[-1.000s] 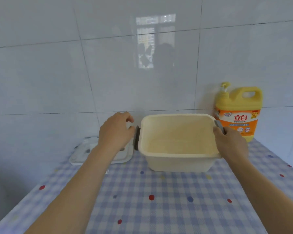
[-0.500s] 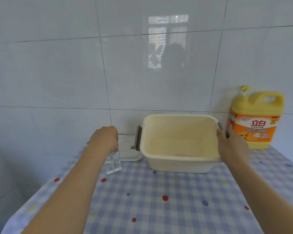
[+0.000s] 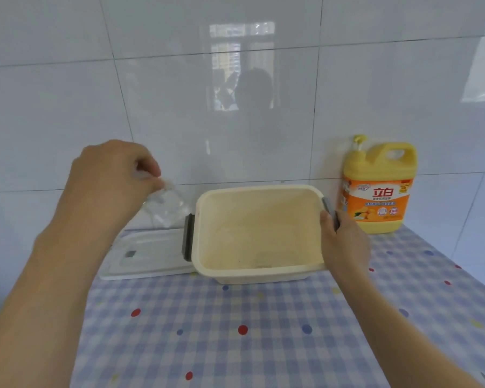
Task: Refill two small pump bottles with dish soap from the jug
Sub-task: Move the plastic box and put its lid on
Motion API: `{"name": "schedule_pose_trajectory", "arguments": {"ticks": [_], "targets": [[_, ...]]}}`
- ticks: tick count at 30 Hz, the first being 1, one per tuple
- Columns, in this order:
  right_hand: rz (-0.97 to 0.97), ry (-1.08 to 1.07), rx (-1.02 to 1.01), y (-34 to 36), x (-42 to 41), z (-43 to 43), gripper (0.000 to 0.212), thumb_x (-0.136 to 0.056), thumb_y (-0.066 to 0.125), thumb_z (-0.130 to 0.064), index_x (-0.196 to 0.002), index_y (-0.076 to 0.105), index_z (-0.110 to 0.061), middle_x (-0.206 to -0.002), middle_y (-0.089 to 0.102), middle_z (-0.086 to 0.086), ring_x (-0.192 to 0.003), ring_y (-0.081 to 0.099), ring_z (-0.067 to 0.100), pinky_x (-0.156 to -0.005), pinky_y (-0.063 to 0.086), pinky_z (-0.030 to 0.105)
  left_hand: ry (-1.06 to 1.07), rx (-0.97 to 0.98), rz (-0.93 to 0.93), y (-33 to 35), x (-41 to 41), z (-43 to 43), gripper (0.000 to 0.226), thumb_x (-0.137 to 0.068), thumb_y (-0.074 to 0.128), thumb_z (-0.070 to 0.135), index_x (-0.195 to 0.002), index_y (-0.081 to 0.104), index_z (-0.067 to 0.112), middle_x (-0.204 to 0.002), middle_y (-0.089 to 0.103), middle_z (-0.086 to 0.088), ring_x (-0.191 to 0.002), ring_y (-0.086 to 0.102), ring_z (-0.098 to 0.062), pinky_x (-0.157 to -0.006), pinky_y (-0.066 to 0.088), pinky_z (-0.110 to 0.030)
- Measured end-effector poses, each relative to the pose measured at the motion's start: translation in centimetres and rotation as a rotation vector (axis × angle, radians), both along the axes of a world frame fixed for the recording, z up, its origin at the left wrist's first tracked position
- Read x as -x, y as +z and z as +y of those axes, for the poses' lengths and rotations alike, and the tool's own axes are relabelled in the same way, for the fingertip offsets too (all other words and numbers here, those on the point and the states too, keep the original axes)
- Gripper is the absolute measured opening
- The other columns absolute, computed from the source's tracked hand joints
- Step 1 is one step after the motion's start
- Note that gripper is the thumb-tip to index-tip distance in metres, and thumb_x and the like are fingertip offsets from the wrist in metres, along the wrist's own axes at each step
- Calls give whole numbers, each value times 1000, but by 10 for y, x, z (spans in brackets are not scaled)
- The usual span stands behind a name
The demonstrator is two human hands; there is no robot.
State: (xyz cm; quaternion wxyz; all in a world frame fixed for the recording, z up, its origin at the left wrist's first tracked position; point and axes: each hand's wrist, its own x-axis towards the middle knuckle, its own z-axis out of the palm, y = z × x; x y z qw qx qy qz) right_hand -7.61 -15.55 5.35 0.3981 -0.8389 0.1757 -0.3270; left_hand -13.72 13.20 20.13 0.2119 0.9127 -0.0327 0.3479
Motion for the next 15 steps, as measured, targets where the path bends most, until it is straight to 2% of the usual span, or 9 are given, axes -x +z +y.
{"name": "schedule_pose_trajectory", "arguments": {"ticks": [4, 7, 9, 12, 13, 15], "targets": [[-37, -5, -4, -4, 6, 2, 31, -100, 40, -38, -83, 51, -15, -73, 55, 0, -71, 53, 21, -61, 34, 32, -227, 243, -94, -20, -8, -40, 11, -77, 78, 18, -78, 70, 24, -78, 65, 13, -86, 61, -13, -81, 43, -24], [-42, 8, -11, -6, 10, 1, 31, -99, 40, -39, -80, 48, -16, -70, 53, -2, -69, 51, 20, -58, 31, 32, -316, 228, -93, -62, -27, -77, 9, -77, 78, 14, -82, 72, 19, -87, 68, 6, -83, 63, -15, -82, 50, -31], [-33, 21, -7, -5, 15, -2, 31, -99, 40, -39, -80, 47, -16, -70, 53, -2, -69, 51, 20, -58, 31, 32, -354, 232, -46, -88, -39, -97, 8, -78, 78, 14, -83, 72, 17, -89, 67, 8, -86, 62, -13, -79, 49, -26], [-9, 48, 3, -3, 21, -3, 28, -100, 39, -39, -83, 46, -18, -74, 55, -2, -71, 52, 20, -58, 31, 32, -357, 355, 46, -111, -55, -113, 7, -80, 77, 17, -82, 71, 19, -88, 68, 10, -88, 60, -7, -72, 40, -10], [-1, 53, 10, -3, 22, -4, 27, -100, 39, -39, -85, 46, -19, -76, 56, -2, -72, 52, 20, -59, 32, 32, -347, 402, 76, -115, -60, -117, 7, -79, 78, 18, -80, 71, 20, -85, 69, 10, -87, 60, -7, -71, 39, -10], [8, 63, 12, -3, 23, -5, 24, -100, 39, -39, -88, 46, -20, -78, 57, -2, -74, 53, 20, -60, 34, 32, -329, 509, 142, -122, -72, -122, 12, -76, 80, 17, -72, 70, 22, -76, 68, 12, -84, 62, -11, -73, 45, -20]]}}
